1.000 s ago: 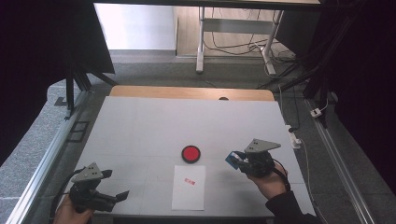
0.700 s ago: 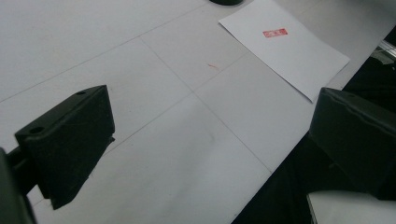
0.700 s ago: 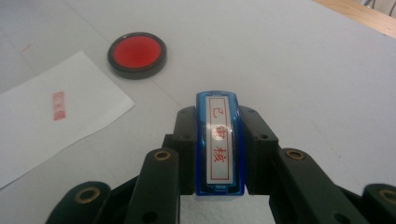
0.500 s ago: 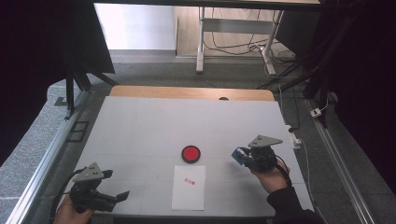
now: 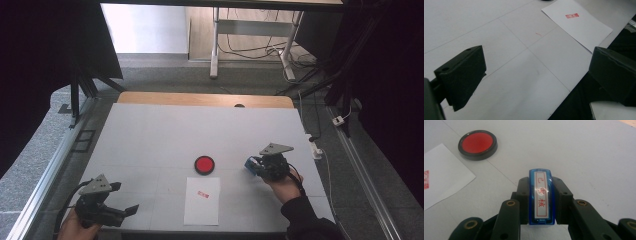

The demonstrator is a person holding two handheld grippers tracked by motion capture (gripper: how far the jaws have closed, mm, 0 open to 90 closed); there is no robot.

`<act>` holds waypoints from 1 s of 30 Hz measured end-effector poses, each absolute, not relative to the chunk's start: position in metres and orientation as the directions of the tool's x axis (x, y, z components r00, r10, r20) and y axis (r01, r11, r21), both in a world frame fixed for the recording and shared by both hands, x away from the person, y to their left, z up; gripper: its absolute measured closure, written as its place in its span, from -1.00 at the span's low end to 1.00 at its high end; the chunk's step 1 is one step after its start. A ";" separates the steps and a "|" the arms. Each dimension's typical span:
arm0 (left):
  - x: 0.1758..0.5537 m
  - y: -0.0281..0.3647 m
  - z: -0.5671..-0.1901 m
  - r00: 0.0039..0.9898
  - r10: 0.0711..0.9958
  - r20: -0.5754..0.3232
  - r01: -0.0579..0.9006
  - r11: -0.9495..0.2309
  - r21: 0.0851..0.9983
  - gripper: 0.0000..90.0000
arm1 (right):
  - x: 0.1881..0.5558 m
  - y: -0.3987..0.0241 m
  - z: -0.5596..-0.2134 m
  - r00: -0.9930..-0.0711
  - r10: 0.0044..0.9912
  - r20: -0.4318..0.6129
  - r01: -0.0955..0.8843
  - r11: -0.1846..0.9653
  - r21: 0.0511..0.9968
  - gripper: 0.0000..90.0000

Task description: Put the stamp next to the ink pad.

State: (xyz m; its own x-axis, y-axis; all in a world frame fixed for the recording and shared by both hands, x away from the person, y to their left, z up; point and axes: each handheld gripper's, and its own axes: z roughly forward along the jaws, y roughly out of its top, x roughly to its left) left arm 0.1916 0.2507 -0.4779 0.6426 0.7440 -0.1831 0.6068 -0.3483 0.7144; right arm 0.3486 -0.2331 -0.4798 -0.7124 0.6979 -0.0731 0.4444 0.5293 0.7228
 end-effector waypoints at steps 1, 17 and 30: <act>0.192 0.251 -0.478 0.643 0.744 -0.183 0.607 -0.349 0.714 -0.97 | 0.349 -0.232 -0.482 -0.713 0.698 -0.074 0.446 0.532 0.720 0.57; 0.192 0.250 -0.478 0.645 0.743 -0.179 0.608 -0.357 0.709 -0.96 | 0.354 -0.227 -0.493 -0.717 0.694 -0.068 0.474 0.557 0.682 0.49; 0.192 0.250 -0.478 0.646 0.743 -0.175 0.607 -0.360 0.709 -0.96 | 0.353 -0.227 -0.491 -0.711 0.701 -0.055 0.482 0.543 0.688 0.31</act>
